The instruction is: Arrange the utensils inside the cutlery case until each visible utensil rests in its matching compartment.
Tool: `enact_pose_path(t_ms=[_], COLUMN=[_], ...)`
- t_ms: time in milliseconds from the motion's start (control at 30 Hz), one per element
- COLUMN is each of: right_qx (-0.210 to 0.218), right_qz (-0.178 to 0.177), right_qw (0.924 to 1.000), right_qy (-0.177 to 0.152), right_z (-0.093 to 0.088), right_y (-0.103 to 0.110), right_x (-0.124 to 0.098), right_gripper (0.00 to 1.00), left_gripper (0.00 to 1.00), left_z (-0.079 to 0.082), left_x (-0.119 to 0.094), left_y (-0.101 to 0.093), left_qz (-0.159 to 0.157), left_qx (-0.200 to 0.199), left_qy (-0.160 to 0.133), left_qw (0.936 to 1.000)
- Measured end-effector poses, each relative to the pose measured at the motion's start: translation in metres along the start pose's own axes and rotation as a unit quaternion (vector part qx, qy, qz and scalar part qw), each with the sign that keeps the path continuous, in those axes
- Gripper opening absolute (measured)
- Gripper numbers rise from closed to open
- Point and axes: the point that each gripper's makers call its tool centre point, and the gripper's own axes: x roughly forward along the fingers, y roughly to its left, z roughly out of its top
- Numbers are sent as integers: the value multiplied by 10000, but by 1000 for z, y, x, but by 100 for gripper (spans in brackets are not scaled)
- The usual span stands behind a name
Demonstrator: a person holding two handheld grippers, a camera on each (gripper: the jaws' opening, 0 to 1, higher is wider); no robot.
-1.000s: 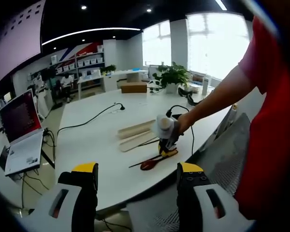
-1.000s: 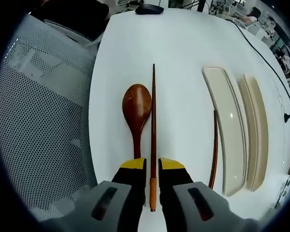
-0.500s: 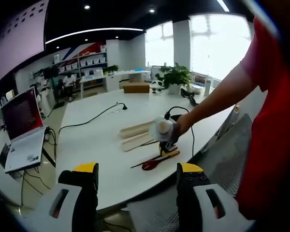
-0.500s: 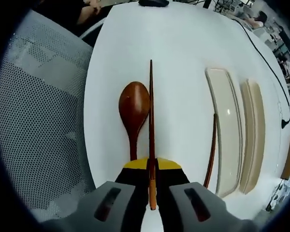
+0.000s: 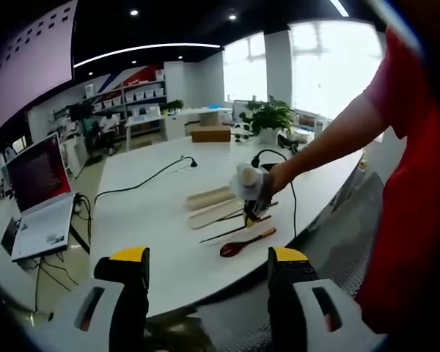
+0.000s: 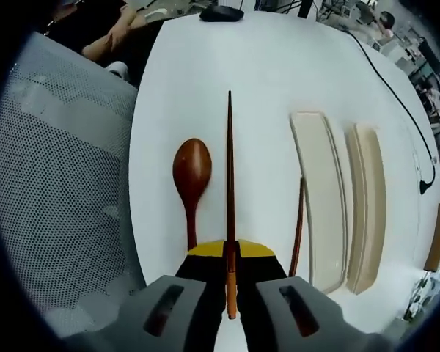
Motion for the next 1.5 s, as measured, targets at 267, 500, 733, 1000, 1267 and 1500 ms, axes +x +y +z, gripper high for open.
enact_pose_path(t_ms=[267, 500, 733, 1000, 1267, 1500], right_qx=[50, 62, 107, 97, 463, 502], right_qz=[-184, -216, -117, -257, -374, -320], right_qw=[9998, 9997, 9996, 9992, 9974, 9979], right_qy=[-38, -29, -228, -305, -417, -269], right_z=[-3, -2, 9, 15, 12, 6], right_y=[-28, -54, -80, -128, -165, -171], right_x=[-16, -38, -61, -93, -101, -91], right_gripper=[0, 0, 0, 0, 0, 0], left_gripper=[67, 67, 67, 67, 68, 68], left_z=[1, 0, 5, 2, 7, 0], left_x=[2, 3, 4, -4, 0, -2], left_y=[-3, 8, 12, 28, 26, 38], left_qz=[-66, -44, 1, 209, 181, 373], left_qx=[17, -63, -3, -177, -141, -112], left_qy=[-29, 9, 10, 41, 91, 258], left_qw=[10000, 10000, 10000, 9996, 9997, 9989])
